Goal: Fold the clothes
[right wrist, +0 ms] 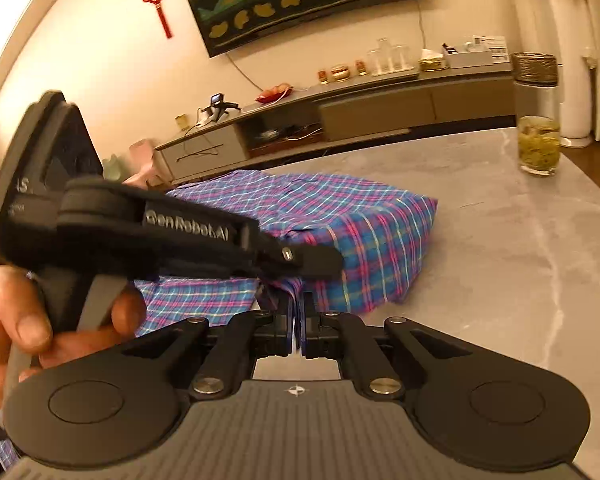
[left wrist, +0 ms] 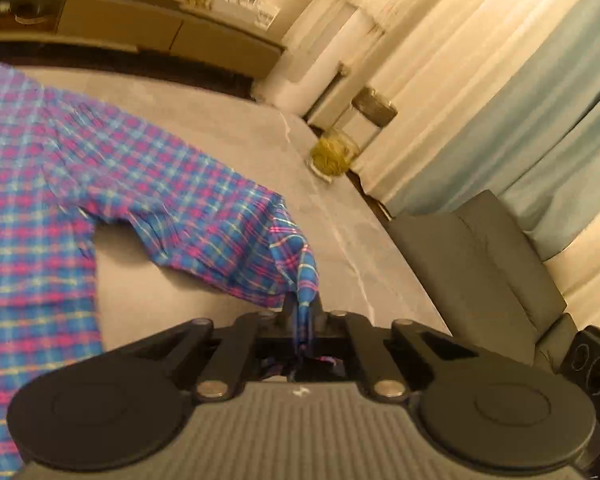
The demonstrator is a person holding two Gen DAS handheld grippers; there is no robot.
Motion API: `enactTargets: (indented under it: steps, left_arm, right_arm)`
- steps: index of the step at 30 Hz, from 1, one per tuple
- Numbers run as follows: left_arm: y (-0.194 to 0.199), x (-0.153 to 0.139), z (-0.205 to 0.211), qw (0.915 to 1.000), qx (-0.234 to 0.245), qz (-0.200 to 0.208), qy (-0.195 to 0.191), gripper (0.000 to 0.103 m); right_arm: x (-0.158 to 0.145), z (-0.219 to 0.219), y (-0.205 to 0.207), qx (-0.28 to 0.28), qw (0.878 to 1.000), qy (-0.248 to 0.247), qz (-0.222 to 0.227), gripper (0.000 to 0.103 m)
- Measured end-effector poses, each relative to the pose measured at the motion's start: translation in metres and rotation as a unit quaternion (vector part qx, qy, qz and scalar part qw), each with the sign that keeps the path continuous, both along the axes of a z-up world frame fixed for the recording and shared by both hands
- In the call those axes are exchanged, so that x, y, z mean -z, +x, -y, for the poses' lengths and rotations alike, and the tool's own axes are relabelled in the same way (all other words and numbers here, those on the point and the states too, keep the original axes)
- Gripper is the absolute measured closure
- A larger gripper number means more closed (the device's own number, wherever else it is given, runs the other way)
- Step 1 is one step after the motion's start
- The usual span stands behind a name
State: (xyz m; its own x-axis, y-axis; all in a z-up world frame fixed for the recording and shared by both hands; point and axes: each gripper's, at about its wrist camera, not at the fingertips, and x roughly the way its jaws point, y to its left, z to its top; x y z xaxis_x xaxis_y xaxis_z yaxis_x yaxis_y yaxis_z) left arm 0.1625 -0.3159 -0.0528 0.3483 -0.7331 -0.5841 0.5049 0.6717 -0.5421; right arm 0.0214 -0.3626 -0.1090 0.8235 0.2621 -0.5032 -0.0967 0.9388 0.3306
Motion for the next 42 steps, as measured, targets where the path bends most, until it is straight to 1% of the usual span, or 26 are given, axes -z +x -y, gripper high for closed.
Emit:
enactTargets:
  steps: [3, 6, 7, 8, 9, 10, 11, 14, 15, 16, 19, 20, 23, 24, 25, 26, 27, 29, 31, 33, 35, 37, 39, 40, 42]
  left_arm:
    - [0.002, -0.009, -0.018, 0.9997, -0.02, 0.0, -0.012, 0.099]
    - [0.004, -0.028, -0.04, 0.9988, -0.042, 0.023, -0.012, 0.1]
    - [0.005, -0.038, -0.052, 0.9981, -0.049, 0.035, -0.012, 0.1]
    - [0.006, -0.05, -0.066, 0.9972, -0.056, 0.048, -0.011, 0.1]
    - [0.007, -0.061, -0.079, 0.9961, -0.063, 0.061, -0.011, 0.1]
    - [0.011, -0.072, -0.096, 0.9946, -0.074, 0.072, -0.006, 0.1]
    - [0.016, -0.084, -0.114, 0.9929, -0.087, 0.082, 0.0, 0.1]
    - [0.04, -0.118, -0.159, 0.9857, -0.128, 0.103, 0.041, 0.1]
    - [0.048, -0.128, -0.17, 0.9825, -0.137, 0.113, 0.057, 0.1]
    - [0.057, -0.138, -0.177, 0.9791, -0.143, 0.125, 0.074, 0.1]
    - [0.078, -0.165, -0.188, 0.9694, -0.147, 0.156, 0.12, 0.1]
    - [0.083, -0.172, -0.187, 0.9667, -0.144, 0.165, 0.133, 0.1]
    - [0.089, -0.19, -0.181, 0.9593, -0.133, 0.194, 0.157, 0.1]
    - [0.09, -0.195, -0.18, 0.9578, -0.13, 0.201, 0.159, 0.1]
    - [0.091, -0.198, -0.18, 0.9559, -0.131, 0.207, 0.162, 0.1]
    - [0.092, -0.201, -0.18, 0.9539, -0.132, 0.212, 0.166, 0.1]
    - [0.094, -0.203, -0.181, 0.952, -0.136, 0.217, 0.168, 0.1]
    - [0.096, -0.21, -0.192, 0.9475, -0.151, 0.225, 0.17, 0.1]
    - [0.102, -0.213, -0.21, 0.9423, -0.174, 0.229, 0.171, 0.1]
    - [0.108, -0.215, -0.239, 0.9369, -0.203, 0.225, 0.174, 0.1]
    - [0.116, -0.211, -0.265, 0.9306, -0.231, 0.212, 0.189, 0.1]
    - [0.125, -0.2, -0.282, 0.9258, -0.246, 0.198, 0.208, 0.1]
    - [0.132, -0.186, -0.292, 0.9221, -0.251, 0.187, 0.228, 0.1]
    - [0.134, -0.177, -0.292, 0.921, -0.247, 0.184, 0.239, 0.1]
    - [0.138, -0.159, -0.292, 0.9185, -0.238, 0.177, 0.261, 0.1]
  right_arm:
    - [-0.003, -0.005, -0.001, -0.001, 1.0, -0.003, 0.002, 0.101]
    - [-0.005, -0.01, -0.001, 0.004, 1.0, -0.007, -0.001, 0.1]
    - [-0.004, -0.011, -0.002, 0.003, 1.0, -0.004, -0.012, 0.095]
    - [-0.002, -0.011, -0.002, 0.001, 1.0, -0.002, -0.023, 0.089]
    - [-0.001, -0.013, -0.003, 0.0, 0.999, -0.002, -0.033, 0.068]
    - [-0.001, -0.019, -0.009, -0.002, 0.999, -0.009, -0.043, 0.044]
    - [-0.001, -0.024, -0.014, -0.004, 0.998, -0.016, -0.053, 0.037]
    - [-0.003, -0.047, -0.037, -0.021, 0.997, -0.03, -0.063, 0.023]
    - [-0.003, -0.057, -0.047, -0.025, 0.997, -0.032, -0.066, 0.015]
    - [-0.001, -0.066, -0.057, -0.03, 0.996, -0.035, -0.072, 0.015]
    - [0.013, -0.094, -0.086, -0.016, 0.993, -0.051, -0.107, 0.015]
    - [0.017, -0.103, -0.097, -0.008, 0.991, -0.062, -0.115, 0.015]
    - [0.026, -0.131, -0.128, 0.01, 0.986, -0.11, -0.124, 0.021]
    - [0.026, -0.141, -0.135, 0.013, 0.983, -0.137, -0.121, 0.03]
    - [0.026, -0.15, -0.141, 0.013, 0.981, -0.155, -0.118, 0.058]
    - [0.023, -0.154, -0.142, 0.012, 0.981, -0.157, -0.116, 0.078]
    - [0.021, -0.159, -0.144, 0.011, 0.981, -0.161, -0.112, 0.102]
    - [0.01, -0.171, -0.148, 0.009, 0.98, -0.179, -0.089, 0.102]
    - [-0.007, -0.188, -0.153, -0.007, 0.981, -0.184, -0.059, 0.102]
    - [-0.024, -0.211, -0.155, -0.035, 0.98, -0.191, -0.029, 0.103]
    - [-0.035, -0.24, -0.153, -0.075, 0.976, -0.202, -0.005, 0.102]
    - [-0.034, -0.262, -0.144, -0.109, 0.972, -0.207, 0.0, 0.102]
    - [-0.019, -0.28, -0.13, -0.138, 0.968, -0.208, -0.011, 0.102]
    - [-0.01, -0.284, -0.124, -0.144, 0.968, -0.207, -0.019, 0.102]
    - [0.006, -0.287, -0.113, -0.149, 0.968, -0.198, -0.051, 0.1]
